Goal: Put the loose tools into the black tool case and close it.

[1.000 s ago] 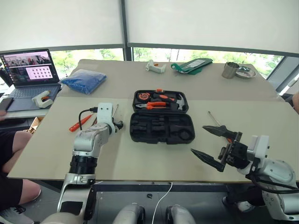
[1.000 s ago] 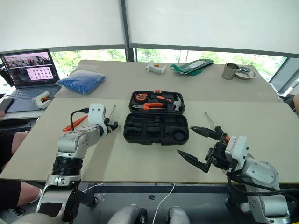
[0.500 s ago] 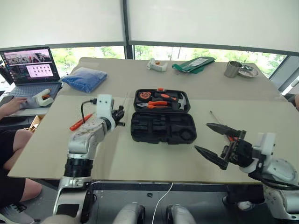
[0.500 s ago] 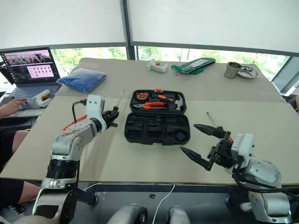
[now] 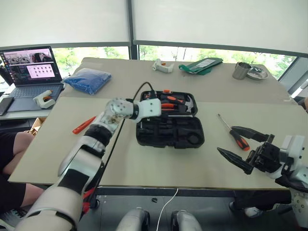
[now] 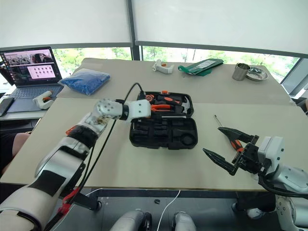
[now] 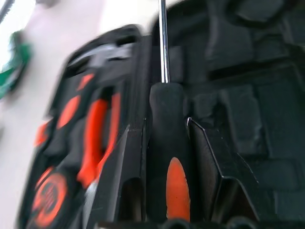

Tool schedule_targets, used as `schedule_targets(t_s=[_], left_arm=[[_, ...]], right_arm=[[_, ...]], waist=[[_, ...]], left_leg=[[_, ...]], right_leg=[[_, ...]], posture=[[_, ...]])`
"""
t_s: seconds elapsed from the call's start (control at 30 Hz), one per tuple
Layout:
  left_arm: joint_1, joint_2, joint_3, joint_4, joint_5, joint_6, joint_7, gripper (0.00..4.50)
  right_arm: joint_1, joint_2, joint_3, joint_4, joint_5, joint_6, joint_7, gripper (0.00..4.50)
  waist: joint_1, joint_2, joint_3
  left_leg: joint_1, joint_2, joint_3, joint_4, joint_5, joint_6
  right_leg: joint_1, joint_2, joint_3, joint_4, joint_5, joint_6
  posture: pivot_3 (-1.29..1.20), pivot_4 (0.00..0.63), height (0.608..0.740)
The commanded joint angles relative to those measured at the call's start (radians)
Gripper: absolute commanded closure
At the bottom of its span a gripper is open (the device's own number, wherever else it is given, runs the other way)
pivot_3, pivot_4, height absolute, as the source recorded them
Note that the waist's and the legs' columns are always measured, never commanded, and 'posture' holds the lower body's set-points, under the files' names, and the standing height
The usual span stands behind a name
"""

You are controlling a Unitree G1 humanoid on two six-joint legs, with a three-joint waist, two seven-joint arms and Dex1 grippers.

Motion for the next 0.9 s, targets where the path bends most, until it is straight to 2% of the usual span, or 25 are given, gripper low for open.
schedule_targets(t_s=[0.03, 0.23, 0.37, 0.6, 0.67, 0.7, 0.8, 0.9], left_arm=[[-0.058, -0.023, 0.002, 0.122, 0.074, -0.07, 0.102, 3.61], [-0.073, -0.062, 0.024, 0.19, 0.119, -0.078, 0.195, 3.61], [-0.065, -0.066, 0.025, 0.202, 0.142, -0.078, 0.202, 3.61], [-0.046, -0.068, 0.054, 0.21, 0.13, -0.098, 0.153, 3.61], [-0.048, -0.077, 0.092, 0.211, 0.102, -0.087, 0.169, 2.63], [-0.048, -0.082, 0.114, 0.21, 0.084, -0.086, 0.169, 2.47], [-0.045, -0.088, 0.172, 0.199, 0.047, -0.117, 0.189, 1.29], [-0.042, -0.102, 0.253, 0.191, -0.027, -0.087, 0.163, 1.29]], right_arm=[[0.038, 0.012, -0.019, -0.057, -0.021, -0.03, -0.014, 0.0], [0.082, 0.019, -0.041, -0.104, -0.019, -0.018, -0.045, 0.0], [0.094, 0.016, -0.041, -0.13, -0.016, -0.006, -0.063, 0.0], [0.095, 0.01, -0.031, -0.152, -0.014, 0.013, -0.088, 0.0], [0.094, 0.009, -0.027, -0.157, -0.013, 0.019, -0.092, 0.0], [0.095, 0.009, -0.026, -0.16, -0.012, 0.022, -0.093, 0.0], [0.094, 0.007, -0.024, -0.167, -0.008, 0.034, -0.096, 0.0], [0.097, 0.008, -0.026, -0.173, -0.006, 0.041, -0.096, 0.0]], waist=[[-0.001, 0.0, 0.0], [-0.002, 0.0, 0.0], [-0.003, 0.0, 0.0], [-0.003, 0.0, 0.0], [-0.003, 0.0, 0.0], [-0.003, 0.0, 0.0], [-0.002, 0.0, 0.0], [-0.003, 0.0, 0.0]], left_leg=[[-0.001, 0.0, 0.0, 0.001, -0.001, 0.001], [-0.005, 0.0, 0.0, 0.013, -0.005, 0.007], [-0.005, 0.0, 0.0, 0.017, -0.007, 0.009], [-0.005, 0.0, 0.0, 0.018, -0.007, 0.009], [-0.005, 0.0, 0.0, 0.018, -0.007, 0.008], [-0.005, 0.0, 0.0, 0.018, -0.007, 0.008], [-0.005, 0.0, 0.0, 0.018, -0.007, 0.008], [-0.005, 0.0, 0.0, 0.018, -0.007, 0.008]], right_leg=[[0.0, 0.0, 0.0, 0.0, 0.0, 0.0], [0.0, 0.0, -0.001, 0.001, 0.002, 0.007], [0.001, -0.001, -0.001, -0.001, 0.005, 0.013], [0.001, -0.001, -0.001, 0.0, 0.006, 0.013], [0.001, -0.001, -0.001, 0.0, 0.006, 0.013], [0.001, -0.001, -0.001, 0.0, 0.006, 0.013], [0.001, -0.001, -0.001, 0.0, 0.006, 0.013], [0.001, -0.001, -0.001, 0.0, 0.006, 0.013]], posture=[[0.0, 0.15, 0.74], [0.0, 0.15, 0.74], [0.0, 0.15, 0.74], [0.0, 0.15, 0.74], [0.0, 0.15, 0.74], [0.0, 0.15, 0.74], [0.0, 0.15, 0.74], [0.0, 0.15, 0.74]])
